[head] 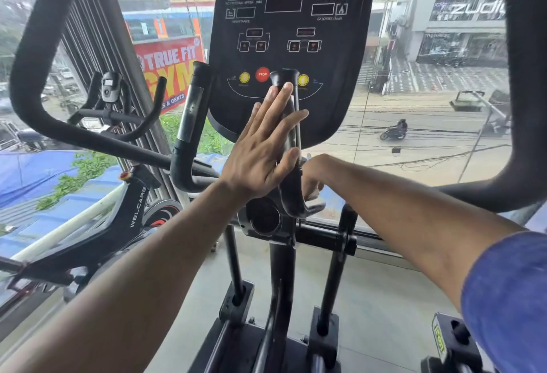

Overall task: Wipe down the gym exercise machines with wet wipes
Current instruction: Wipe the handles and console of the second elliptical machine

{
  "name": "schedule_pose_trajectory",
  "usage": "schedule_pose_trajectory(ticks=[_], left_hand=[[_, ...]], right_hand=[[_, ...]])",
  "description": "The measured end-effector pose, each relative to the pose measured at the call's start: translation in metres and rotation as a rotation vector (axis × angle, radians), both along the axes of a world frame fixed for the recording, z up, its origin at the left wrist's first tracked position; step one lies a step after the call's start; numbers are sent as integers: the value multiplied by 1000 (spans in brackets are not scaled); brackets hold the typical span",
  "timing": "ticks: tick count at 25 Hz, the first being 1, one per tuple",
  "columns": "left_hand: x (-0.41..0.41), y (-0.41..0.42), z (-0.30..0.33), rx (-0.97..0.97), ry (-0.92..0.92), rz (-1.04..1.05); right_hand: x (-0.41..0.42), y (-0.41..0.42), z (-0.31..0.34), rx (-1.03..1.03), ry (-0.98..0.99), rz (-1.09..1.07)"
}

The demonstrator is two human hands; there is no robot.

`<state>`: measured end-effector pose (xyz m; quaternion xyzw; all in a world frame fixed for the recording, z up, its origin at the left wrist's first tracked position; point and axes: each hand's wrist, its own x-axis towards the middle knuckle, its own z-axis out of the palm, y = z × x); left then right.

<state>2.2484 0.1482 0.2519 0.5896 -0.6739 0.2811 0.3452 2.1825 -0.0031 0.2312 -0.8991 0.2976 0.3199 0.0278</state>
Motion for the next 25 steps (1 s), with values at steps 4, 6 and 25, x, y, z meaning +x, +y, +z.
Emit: schedule_pose_trajectory(ticks=[4,6,25], left_hand=[[-2,1,0,10,-18,29],[-3,3,1,20,-21,48],[2,14,9,36,-159,130]], right_hand=[[12,-2,6,85,-57,16],[10,-7,3,226,-225,-48],[-62,20,-12,1422,-941,-49]])
